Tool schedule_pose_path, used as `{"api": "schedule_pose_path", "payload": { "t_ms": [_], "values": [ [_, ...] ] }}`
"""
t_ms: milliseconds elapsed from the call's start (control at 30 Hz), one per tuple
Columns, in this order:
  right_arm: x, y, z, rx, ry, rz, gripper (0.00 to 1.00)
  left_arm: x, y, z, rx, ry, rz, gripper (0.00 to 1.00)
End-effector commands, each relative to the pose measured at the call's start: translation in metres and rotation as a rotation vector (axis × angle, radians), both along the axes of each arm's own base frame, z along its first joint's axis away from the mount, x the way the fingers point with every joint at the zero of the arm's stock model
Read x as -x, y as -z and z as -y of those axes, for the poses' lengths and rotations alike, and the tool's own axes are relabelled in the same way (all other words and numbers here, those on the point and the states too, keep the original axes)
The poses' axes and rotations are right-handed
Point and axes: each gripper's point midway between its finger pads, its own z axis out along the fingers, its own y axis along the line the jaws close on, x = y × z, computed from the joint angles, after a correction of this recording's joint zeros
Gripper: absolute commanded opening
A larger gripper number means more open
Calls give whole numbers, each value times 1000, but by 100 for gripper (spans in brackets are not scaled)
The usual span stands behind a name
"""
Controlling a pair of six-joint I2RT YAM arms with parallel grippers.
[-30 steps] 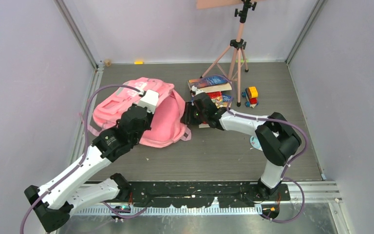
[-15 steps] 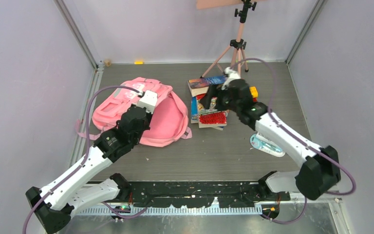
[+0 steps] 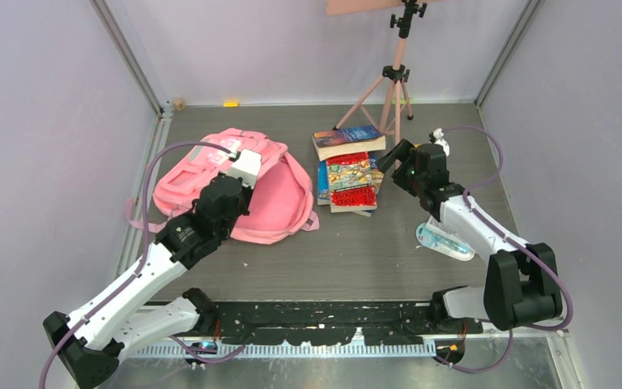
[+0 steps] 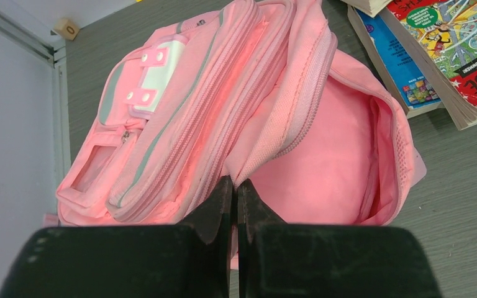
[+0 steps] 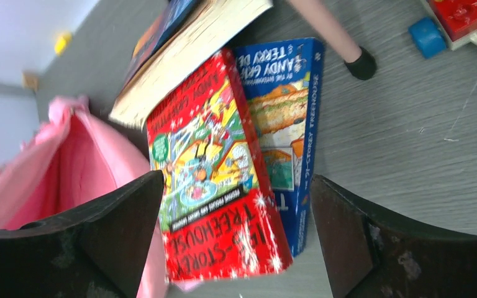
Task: Pack the student bag
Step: Adjust the student bag at the center of the board, then pick up the book from the center of the board.
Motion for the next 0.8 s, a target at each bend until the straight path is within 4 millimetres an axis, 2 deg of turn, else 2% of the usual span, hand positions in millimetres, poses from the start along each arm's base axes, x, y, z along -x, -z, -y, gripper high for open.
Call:
{"api": "schedule_pose_path", "payload": {
  "t_ms": [0, 167, 267, 300, 333, 367, 400, 433, 467, 500, 533, 567, 633, 667, 767],
  "values": [
    [-40, -31, 21, -230, 337, 210, 93, -7, -28, 7, 85, 7, 86, 0],
    [-60, -34, 14, -226, 483, 269, 93, -5, -29, 9, 119, 9, 82, 0],
    [-72, -22, 3, -249, 528, 265, 93, -4, -31, 8, 123, 9, 87, 0],
    [-77, -24, 0, -257, 537, 271, 93, -4, -31, 8, 124, 9, 87, 0],
    [-81, -13, -2, -257, 551, 252, 93, -4, -31, 8, 125, 9, 88, 0],
    [-86, -17, -4, -262, 562, 262, 93, -3, -31, 7, 125, 8, 88, 0],
    [-91, -7, -6, -262, 571, 247, 93, -3, -31, 7, 125, 10, 88, 0],
    [-96, -10, -7, -269, 576, 256, 93, -3, -32, 8, 128, 12, 89, 0],
    [-100, -2, -8, -264, 581, 247, 93, -3, -32, 8, 128, 13, 88, 0],
    [-106, -7, -9, -272, 588, 259, 93, -3, -31, 9, 130, 16, 87, 0],
    [-109, 2, -10, -261, 591, 246, 93, -3, -31, 9, 131, 17, 87, 0],
    [-115, -1, -12, -264, 594, 253, 93, -2, -31, 9, 132, 19, 86, 0],
    [-124, 11, -16, -254, 594, 234, 93, -2, -32, 10, 135, 22, 86, 0],
    [-129, 8, -18, -259, 595, 240, 93, -3, -31, 10, 134, 22, 85, 0],
    [-136, 22, -19, -243, 603, 223, 93, -2, -32, 10, 135, 24, 86, 0]
  ]
}}
